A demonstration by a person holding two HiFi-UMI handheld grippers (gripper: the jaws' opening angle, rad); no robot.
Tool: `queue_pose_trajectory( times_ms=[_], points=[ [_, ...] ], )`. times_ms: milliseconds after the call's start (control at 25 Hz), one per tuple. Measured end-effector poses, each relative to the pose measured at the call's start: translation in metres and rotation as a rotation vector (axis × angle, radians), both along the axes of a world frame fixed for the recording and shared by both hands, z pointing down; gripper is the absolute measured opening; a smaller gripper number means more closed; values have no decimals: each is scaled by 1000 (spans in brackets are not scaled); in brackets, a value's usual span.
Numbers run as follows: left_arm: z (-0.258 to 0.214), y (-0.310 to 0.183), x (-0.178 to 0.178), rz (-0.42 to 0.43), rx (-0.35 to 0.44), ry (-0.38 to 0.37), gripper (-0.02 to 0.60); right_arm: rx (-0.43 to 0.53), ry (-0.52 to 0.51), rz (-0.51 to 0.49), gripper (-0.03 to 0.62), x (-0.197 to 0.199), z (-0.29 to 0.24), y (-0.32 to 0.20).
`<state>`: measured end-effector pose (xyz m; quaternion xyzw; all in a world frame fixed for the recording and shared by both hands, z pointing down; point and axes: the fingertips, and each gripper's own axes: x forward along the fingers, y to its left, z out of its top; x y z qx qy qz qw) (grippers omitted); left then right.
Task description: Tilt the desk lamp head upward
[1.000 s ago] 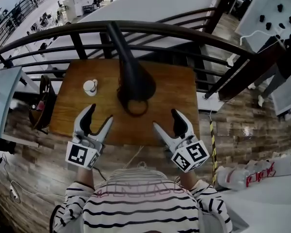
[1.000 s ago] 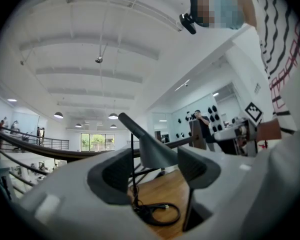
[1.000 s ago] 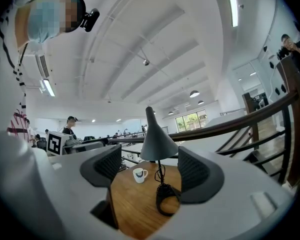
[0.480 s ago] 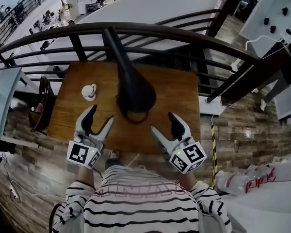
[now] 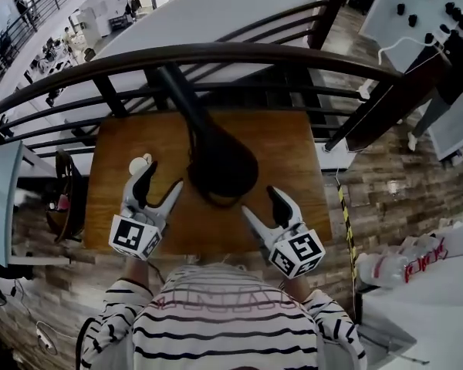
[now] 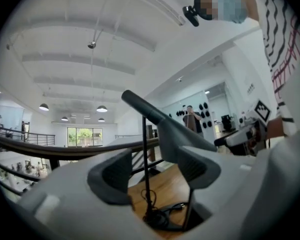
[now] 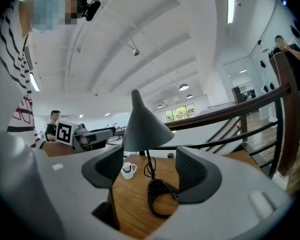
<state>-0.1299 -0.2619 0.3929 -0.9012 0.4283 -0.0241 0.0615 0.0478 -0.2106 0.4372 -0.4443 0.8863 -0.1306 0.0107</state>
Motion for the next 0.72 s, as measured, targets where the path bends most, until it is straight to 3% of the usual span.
queue_pose_trajectory(
  times_ms=[400,720],
  points=[
    [21,-51,-10,138,-29,-41,268,-35,22,105,300,-27,16,-10],
    [35,-88,6,223,-26,-62,215,-47,44,195,264,-33,24,-20]
  ],
)
